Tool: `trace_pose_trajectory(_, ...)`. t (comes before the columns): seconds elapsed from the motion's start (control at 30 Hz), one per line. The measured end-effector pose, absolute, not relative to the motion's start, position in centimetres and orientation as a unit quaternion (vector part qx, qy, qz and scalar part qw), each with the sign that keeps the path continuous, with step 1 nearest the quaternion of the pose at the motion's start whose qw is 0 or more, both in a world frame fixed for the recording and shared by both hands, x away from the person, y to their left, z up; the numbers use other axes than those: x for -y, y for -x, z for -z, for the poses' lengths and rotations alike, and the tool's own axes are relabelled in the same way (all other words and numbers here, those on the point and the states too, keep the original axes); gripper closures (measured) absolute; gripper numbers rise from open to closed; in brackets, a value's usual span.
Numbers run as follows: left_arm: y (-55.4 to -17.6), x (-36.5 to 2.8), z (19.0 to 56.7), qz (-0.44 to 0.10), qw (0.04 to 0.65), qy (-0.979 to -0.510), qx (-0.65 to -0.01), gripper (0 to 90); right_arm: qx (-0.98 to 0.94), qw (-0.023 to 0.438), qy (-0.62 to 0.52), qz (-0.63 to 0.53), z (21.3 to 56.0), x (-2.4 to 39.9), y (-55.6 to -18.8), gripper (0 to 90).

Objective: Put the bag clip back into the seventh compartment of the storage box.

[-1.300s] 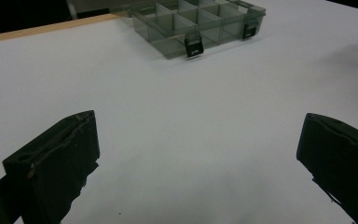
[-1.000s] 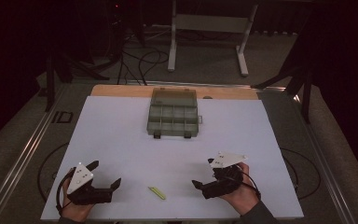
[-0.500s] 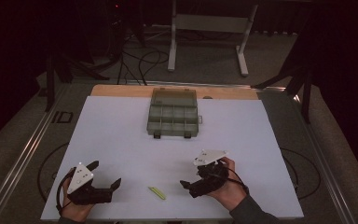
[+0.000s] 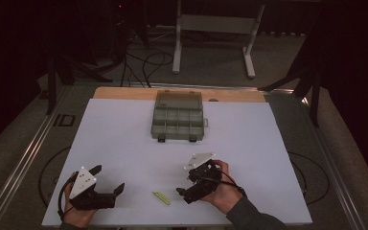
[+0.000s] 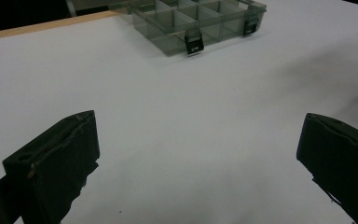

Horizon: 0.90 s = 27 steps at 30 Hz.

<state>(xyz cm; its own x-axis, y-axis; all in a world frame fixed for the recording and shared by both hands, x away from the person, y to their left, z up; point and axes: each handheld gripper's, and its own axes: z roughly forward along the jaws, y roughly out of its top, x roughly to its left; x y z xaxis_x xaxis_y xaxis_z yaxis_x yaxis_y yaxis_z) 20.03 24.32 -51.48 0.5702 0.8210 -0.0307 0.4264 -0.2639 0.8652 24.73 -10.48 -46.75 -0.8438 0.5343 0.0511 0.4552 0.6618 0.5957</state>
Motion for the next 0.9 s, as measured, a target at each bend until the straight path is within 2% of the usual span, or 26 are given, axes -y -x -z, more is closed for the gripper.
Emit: trace_pose_trajectory(0.9,-20.0,-24.4,51.5,-0.22,0.448,-0.765,-0.407,0.0,-0.94,0.039,-0.229,-0.249,48.5,4.7,-25.6,8.9)
